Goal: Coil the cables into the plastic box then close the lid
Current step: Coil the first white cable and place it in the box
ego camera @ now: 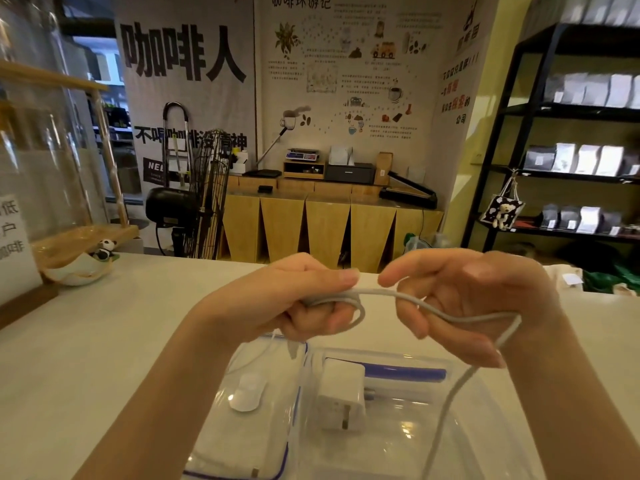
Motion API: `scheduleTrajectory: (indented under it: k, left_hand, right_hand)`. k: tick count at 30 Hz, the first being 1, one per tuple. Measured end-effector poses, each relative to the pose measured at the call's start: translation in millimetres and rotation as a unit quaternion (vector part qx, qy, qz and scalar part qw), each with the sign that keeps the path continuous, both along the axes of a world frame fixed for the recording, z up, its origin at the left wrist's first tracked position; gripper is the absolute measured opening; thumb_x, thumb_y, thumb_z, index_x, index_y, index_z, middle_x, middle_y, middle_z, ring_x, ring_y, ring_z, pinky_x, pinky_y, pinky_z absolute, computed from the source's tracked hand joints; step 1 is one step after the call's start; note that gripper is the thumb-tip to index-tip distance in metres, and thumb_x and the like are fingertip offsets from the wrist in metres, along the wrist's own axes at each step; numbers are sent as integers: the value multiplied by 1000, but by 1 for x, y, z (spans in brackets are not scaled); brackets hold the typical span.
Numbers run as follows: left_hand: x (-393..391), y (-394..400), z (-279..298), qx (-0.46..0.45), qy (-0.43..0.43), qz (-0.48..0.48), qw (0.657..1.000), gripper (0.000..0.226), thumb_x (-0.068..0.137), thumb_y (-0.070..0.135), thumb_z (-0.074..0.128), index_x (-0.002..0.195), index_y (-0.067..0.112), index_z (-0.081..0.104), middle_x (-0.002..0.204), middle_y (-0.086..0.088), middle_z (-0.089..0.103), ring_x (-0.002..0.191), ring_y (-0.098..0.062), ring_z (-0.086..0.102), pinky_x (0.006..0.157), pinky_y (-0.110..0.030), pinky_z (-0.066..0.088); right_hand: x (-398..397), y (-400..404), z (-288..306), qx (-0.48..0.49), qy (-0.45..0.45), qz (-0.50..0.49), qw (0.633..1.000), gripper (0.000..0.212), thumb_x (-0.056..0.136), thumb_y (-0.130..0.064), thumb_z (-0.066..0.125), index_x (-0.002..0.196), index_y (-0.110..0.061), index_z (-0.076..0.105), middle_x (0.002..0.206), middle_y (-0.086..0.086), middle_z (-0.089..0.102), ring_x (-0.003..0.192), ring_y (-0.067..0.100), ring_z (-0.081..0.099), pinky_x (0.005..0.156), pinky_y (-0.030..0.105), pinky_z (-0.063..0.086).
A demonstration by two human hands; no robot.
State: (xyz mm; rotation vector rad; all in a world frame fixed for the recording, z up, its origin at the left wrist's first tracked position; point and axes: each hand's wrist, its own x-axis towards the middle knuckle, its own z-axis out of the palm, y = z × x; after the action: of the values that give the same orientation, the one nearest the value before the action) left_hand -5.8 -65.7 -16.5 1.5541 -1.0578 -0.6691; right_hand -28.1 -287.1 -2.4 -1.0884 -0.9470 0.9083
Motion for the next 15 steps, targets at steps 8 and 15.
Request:
scheduleTrajectory:
  k: [8, 15]
  left_hand:
    - [13, 13, 2, -152, 174, -31, 972, 35, 81, 42, 57, 58, 16, 57, 42, 6, 23, 33, -10, 20, 36, -18, 20]
    - [6, 1, 8, -343, 398, -160, 836, 34, 97, 27, 25, 97, 0, 46, 62, -1, 32, 54, -12, 33, 56, -23, 31]
  right_hand:
    - [0, -2, -5, -144, -109, -376, 909, 21, 67, -17, 68, 85, -7, 71, 63, 6, 66, 37, 8, 52, 37, 18, 48]
    - [5, 41, -27, -124, -77, -542, 828, 15, 84, -16, 58, 93, -15, 70, 66, 2, 63, 33, 5, 43, 30, 15, 36]
